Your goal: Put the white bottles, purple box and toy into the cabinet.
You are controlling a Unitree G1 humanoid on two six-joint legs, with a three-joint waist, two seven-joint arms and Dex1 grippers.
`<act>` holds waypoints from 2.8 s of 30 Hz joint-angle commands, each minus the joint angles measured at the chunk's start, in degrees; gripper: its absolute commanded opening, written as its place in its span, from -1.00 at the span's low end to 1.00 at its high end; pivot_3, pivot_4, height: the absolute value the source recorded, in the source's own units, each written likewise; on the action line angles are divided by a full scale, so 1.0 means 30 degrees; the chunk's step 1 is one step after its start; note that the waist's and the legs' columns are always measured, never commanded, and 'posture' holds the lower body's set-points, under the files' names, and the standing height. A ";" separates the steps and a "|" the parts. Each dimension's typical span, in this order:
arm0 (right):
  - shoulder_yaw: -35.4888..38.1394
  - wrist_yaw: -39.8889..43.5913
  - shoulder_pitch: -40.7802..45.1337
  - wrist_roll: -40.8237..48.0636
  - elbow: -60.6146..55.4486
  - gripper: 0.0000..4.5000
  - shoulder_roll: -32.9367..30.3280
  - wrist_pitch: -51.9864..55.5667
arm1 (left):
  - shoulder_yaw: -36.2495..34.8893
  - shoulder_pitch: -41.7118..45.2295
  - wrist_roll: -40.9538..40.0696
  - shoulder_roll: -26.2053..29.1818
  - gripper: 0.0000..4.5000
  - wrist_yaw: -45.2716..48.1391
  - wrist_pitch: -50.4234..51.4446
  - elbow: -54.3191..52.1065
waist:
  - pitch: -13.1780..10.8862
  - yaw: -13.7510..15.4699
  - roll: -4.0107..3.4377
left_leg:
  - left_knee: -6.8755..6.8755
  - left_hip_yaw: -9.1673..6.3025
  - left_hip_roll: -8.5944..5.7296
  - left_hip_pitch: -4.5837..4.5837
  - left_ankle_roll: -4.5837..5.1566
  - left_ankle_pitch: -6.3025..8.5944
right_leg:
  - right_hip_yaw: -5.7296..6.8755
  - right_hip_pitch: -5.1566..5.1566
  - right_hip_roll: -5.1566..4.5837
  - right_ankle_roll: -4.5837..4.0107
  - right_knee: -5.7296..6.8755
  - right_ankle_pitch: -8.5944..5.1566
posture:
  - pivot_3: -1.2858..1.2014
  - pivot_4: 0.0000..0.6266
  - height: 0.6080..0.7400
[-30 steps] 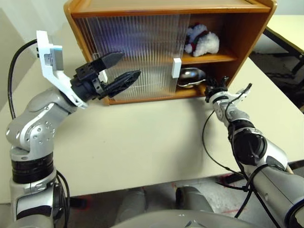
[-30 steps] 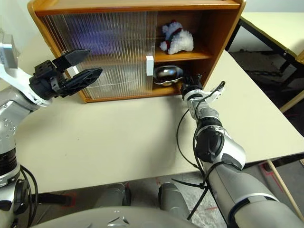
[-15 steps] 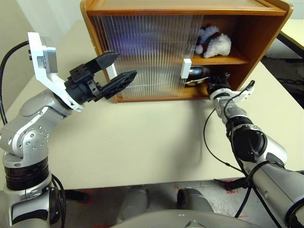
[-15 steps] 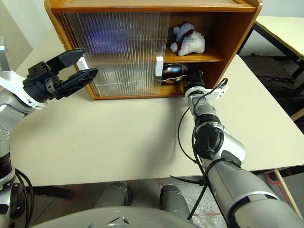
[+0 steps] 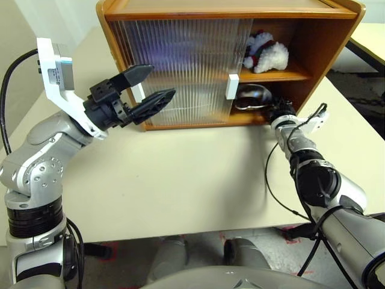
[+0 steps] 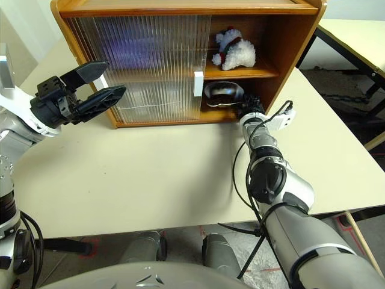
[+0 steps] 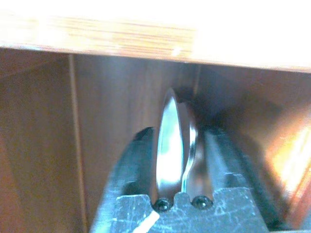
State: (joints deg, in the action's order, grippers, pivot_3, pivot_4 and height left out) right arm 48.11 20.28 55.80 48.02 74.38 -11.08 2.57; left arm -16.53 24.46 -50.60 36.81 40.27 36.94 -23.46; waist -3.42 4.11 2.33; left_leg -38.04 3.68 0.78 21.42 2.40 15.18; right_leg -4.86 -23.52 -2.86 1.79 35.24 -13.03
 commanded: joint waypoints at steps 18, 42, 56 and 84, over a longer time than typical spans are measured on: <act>0.0379 -0.0118 -0.0717 0.0438 -0.1489 1.00 -0.0277 0.0426 | 0.1250 0.0845 0.0489 -0.0722 1.00 0.0617 -0.0890 0.1310 | 0.0084 -0.0137 0.0035 | -0.0008 0.0003 0.0000 -0.0014 -0.0011 -0.0011 | -0.0005 0.0005 0.0003 -0.0011 0.0023 -0.0002 | 0.19 -1.00 1.00; -0.9305 -0.1224 -1.1706 -0.0341 -2.4633 1.00 0.0292 1.1215 | 0.1754 0.1422 0.1362 -0.1358 1.00 0.1854 -0.1883 0.2749 | 0.0239 -0.1169 -0.0177 | -0.0031 0.0006 -0.0007 -0.0019 -0.0008 -0.0011 | -0.0028 -0.0022 0.0006 0.0012 0.0097 -0.0045 | 0.15 -1.00 1.00; -1.8341 0.4216 -1.2887 -0.9880 -2.8327 -0.98 -0.2467 0.3649 | 0.1597 0.1099 0.1325 -0.1244 1.00 0.1953 -0.1829 0.2613 | 0.0288 -0.1429 -0.0086 | -0.0155 0.0013 -0.0008 -0.0036 -0.0001 -0.0016 | -0.0053 0.0005 0.0023 0.0091 0.0138 -0.0096 | 0.16 -1.00 1.00; -1.7405 -0.3105 -0.6667 -1.4381 -2.0903 -0.98 0.2861 0.2398 | 0.1669 0.1169 0.1377 -0.1565 1.00 0.1309 -0.1978 0.2328 | 0.0315 -0.1049 -0.0026 | -0.0232 -0.0014 0.0006 -0.0016 -0.0105 0.0041 | -0.0002 -0.0033 0.0008 -0.0029 0.0246 -0.0036 | 0.17 -1.00 1.00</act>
State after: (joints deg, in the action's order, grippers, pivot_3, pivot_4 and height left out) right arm -5.42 12.42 36.13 5.78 12.80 -1.77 9.04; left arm -12.02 27.82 -46.98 32.24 44.22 31.33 -15.69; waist -2.47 0.96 2.25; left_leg -38.75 3.64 0.80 21.38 2.09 15.29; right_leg -4.86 -23.62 -2.84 1.71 35.98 -13.14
